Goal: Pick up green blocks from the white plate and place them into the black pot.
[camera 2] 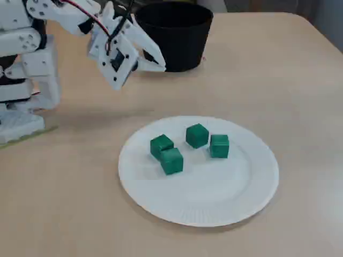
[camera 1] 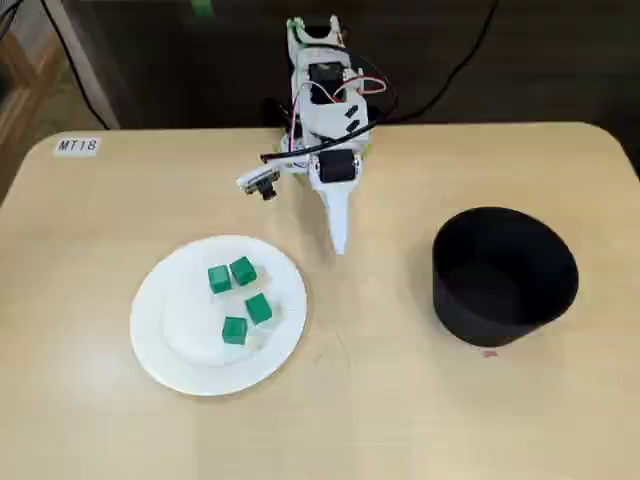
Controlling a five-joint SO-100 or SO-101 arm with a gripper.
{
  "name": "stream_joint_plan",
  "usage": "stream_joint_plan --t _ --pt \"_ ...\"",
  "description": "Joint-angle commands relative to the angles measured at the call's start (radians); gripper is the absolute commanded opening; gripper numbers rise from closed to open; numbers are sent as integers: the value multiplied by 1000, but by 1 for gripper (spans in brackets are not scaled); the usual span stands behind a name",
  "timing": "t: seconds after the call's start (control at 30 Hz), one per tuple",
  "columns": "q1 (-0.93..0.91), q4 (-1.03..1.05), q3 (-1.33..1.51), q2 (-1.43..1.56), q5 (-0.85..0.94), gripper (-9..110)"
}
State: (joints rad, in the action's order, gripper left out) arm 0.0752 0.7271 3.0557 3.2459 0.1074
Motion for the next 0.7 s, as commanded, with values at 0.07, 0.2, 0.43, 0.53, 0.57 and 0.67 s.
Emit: stream_joint_plan --t 0.07,0.2,0.43,0.53,0.57,0.67 --pt "-285 242 -713 -483 21 -2" --pt "-293 244 -713 -482 31 -2" --pt "-302 258 -713 -468 26 -2" --pt "-301 267 -726 -469 23 -2" --pt "-298 275 -744 -485 32 -2" --pt "-282 407 -974 -698 133 -2"
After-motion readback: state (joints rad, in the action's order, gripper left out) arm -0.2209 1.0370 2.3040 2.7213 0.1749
